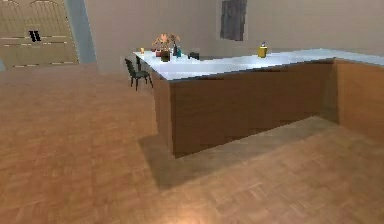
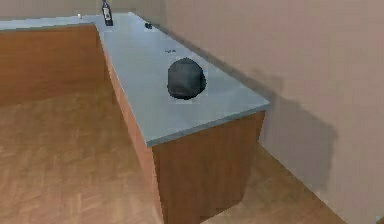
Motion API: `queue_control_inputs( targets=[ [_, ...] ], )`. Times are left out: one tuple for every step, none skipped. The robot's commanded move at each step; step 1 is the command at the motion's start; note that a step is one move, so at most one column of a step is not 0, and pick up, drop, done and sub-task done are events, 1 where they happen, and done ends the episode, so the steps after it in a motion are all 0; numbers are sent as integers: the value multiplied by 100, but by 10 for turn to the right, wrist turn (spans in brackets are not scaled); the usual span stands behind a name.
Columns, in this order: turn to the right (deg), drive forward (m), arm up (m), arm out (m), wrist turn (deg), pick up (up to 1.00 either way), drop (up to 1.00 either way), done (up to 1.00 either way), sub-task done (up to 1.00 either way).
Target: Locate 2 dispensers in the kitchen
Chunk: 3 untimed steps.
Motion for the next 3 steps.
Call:
queue_control_inputs(
  targets=[
    [180,0,0,0,0,0,0,0,0],
    [0,45,0,0,0,0,0,0,0],
    [180,0,0,0,0,0,0,0,0]
  ],
)
